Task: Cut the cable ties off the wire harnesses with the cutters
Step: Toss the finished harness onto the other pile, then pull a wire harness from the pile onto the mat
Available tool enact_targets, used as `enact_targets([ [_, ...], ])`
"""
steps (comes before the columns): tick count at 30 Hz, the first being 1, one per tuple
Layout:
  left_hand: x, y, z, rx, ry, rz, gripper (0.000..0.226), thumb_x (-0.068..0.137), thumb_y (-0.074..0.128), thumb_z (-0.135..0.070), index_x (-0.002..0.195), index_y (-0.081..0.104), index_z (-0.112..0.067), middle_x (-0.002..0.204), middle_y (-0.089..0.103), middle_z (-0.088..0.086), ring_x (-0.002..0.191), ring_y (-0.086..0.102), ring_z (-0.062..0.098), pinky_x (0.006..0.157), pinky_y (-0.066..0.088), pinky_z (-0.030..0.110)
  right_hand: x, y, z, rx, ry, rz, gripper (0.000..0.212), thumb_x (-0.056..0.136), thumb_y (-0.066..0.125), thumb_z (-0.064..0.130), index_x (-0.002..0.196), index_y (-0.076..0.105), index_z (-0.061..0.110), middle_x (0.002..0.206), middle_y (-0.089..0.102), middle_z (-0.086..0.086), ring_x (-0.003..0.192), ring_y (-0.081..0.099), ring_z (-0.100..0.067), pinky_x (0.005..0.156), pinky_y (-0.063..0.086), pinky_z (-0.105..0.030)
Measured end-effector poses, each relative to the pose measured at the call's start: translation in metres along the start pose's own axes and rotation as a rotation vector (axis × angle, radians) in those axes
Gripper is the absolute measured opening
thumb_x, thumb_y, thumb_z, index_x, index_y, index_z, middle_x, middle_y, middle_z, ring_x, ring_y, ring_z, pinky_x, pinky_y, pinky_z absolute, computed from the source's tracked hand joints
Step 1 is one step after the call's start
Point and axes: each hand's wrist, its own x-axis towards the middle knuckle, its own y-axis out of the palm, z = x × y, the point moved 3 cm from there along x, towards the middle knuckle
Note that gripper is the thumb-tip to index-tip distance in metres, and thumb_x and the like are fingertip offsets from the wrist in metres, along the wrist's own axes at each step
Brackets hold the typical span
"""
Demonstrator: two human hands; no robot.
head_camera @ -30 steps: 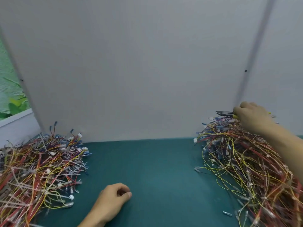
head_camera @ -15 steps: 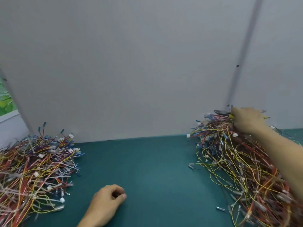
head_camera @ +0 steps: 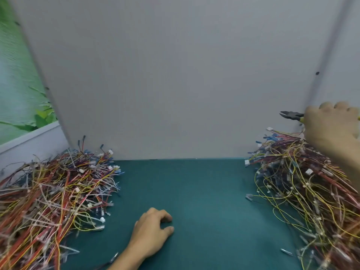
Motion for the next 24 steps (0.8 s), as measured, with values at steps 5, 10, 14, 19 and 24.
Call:
enact_targets([
  [5,0.000,-0.001,0.001,0.009,-0.007,0.009,0.028,0.084,0.062,-0.045,0.110,0.062,-0.034,0.112,0.053,-0.012,0.111,0.051,0.008,0.100,0.039,0.029,-0.047,-0.053,0.042,0.314,-0.119,-0.182,0.015,0.066,0.060,-0.008,0.078,0.052,-0.003,0.069,0.047,-0.024,0.069,0.047,-0.039,0.060,0.037,-0.043],
  [10,0.004,-0.013,0.004,-0.034,-0.015,-0.024,0.025,0.087,0.061,-0.041,0.108,0.063,-0.028,0.107,0.056,-0.009,0.104,0.054,0.010,0.093,0.043,0.025,-0.144,-0.043,0.122,0.284,-0.342,0.126,0.021,0.075,0.065,0.017,0.095,0.059,0.016,0.090,0.062,-0.006,0.088,0.059,-0.032,0.068,0.034,-0.037],
  [14,0.012,-0.037,0.014,0.026,-0.016,-0.141,0.026,0.089,0.059,-0.038,0.110,0.065,-0.025,0.106,0.062,-0.008,0.102,0.057,0.011,0.090,0.045,0.024,-0.211,-0.010,0.172,0.429,-0.426,0.326,0.023,0.079,0.064,0.022,0.101,0.058,0.024,0.097,0.061,0.000,0.094,0.059,-0.028,0.071,0.039,-0.039],
  [19,0.022,-0.073,0.032,0.138,-0.025,-0.280,0.026,0.090,0.059,-0.037,0.112,0.065,-0.024,0.106,0.064,-0.007,0.098,0.060,0.011,0.088,0.049,0.028,-0.246,0.010,0.186,0.582,-0.357,0.256,0.045,0.023,0.086,-0.004,0.058,0.060,0.009,0.054,0.049,-0.008,0.046,0.052,-0.033,0.044,0.040,-0.036],
  [24,0.029,-0.104,0.052,0.264,-0.019,-0.433,0.022,0.094,0.055,-0.032,0.108,0.066,-0.020,0.102,0.063,-0.005,0.095,0.059,0.012,0.086,0.050,0.029,-0.250,0.021,0.188,0.658,-0.280,0.231,0.042,0.027,0.090,0.000,0.058,0.062,0.007,0.053,0.049,-0.010,0.045,0.052,-0.033,0.043,0.041,-0.037],
])
